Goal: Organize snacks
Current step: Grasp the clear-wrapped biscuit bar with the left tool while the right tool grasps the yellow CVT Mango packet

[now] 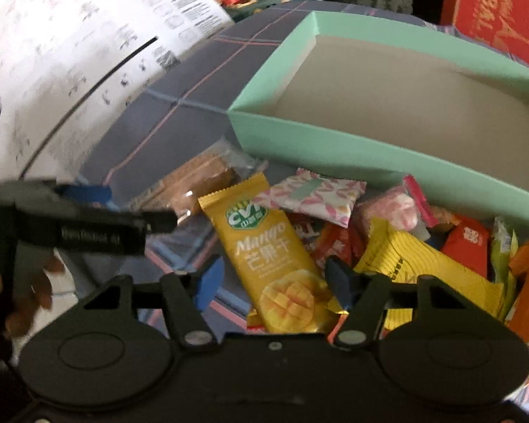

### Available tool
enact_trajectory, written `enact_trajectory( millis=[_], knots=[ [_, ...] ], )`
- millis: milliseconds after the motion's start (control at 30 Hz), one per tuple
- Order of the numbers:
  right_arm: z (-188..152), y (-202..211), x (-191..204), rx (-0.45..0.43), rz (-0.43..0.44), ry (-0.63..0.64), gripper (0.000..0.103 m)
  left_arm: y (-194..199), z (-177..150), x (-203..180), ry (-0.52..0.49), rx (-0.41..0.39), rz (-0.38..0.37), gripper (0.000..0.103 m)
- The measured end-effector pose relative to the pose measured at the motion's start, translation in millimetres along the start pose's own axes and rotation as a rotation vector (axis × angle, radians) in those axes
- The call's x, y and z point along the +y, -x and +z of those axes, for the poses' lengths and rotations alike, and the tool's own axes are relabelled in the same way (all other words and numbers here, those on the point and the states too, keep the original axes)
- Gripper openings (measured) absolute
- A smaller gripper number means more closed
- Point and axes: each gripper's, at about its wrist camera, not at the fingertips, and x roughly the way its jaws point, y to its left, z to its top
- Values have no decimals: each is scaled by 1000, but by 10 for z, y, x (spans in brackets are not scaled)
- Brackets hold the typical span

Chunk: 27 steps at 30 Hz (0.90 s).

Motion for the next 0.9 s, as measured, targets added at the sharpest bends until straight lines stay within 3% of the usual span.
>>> enact_trajectory(
  millis=[100,200,300,367,400,433,567,800,900],
  knots=[
    [-29,-24,147,-11,-52,75,43,-12,51,-69,-41,-18,0,103],
    [-13,10,206,-22,-40,68,36,-23,112,-161,-93,-38,-8,102],
    [20,87,148,-34,-6,18,30,-69,154,-246,-145,-38,-22,79],
    [23,139,105,-33,20,-16,26,-103,152,-256,-147,-19,-72,56],
    [25,148,79,-31,30,-30,24,-107,138,-263,-148,-12,-95,49],
    [38,126,67,-27,34,-38,24,-94,117,-280,-155,-17,-97,42],
    [28,86,55,-16,45,-43,25,-39,30,-281,-158,-30,-73,38],
    [4,-3,62,-13,88,-44,53,28,-72,-19,-62,-3,-45,38],
    [16,-12,104,-17,76,-18,55,42,-77,16,-59,-3,-29,41]
  ],
)
